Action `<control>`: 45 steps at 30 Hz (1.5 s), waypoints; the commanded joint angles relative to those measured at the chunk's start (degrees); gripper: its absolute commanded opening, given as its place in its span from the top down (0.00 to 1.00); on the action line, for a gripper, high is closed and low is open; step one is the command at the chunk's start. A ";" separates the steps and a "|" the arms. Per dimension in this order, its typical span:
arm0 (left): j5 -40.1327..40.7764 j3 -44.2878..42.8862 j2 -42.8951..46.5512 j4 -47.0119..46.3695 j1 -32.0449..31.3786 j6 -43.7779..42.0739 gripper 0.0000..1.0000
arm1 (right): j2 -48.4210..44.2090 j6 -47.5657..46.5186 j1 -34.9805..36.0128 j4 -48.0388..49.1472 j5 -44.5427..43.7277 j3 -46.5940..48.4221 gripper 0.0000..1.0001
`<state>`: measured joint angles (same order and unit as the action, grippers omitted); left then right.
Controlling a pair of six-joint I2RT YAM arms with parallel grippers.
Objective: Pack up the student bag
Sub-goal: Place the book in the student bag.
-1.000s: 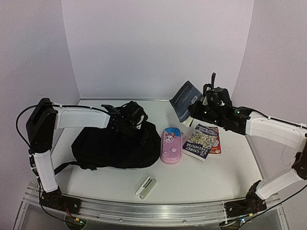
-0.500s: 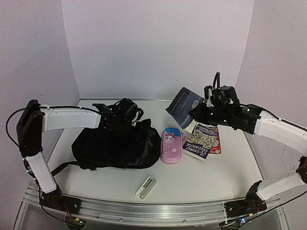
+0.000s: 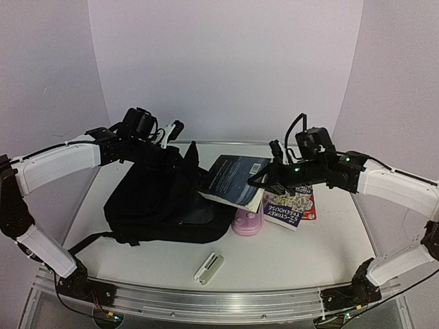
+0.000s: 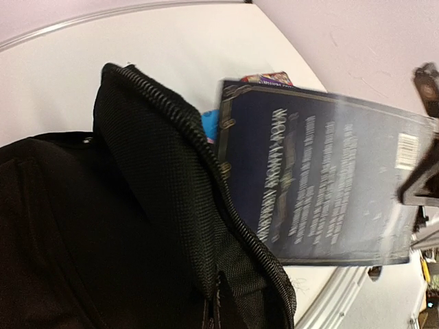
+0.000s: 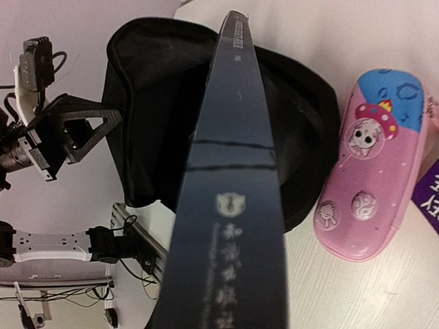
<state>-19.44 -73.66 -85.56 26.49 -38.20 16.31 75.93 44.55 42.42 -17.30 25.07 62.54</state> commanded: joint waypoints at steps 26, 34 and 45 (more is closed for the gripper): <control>-15.98 0.76 5.20 -7.26 2.11 -5.10 1.00 | 31.81 18.04 3.34 50.29 15.76 10.36 1.00; -18.41 1.28 4.81 -9.93 2.43 -3.79 1.00 | 43.30 15.97 4.30 52.14 13.72 18.29 1.00; -19.95 1.85 3.94 -12.27 2.64 -2.19 1.00 | 57.19 13.25 4.38 50.98 9.21 30.58 1.00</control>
<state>-35.05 -71.17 -83.57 21.20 -35.37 13.36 130.56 60.09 46.70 26.65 36.49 86.07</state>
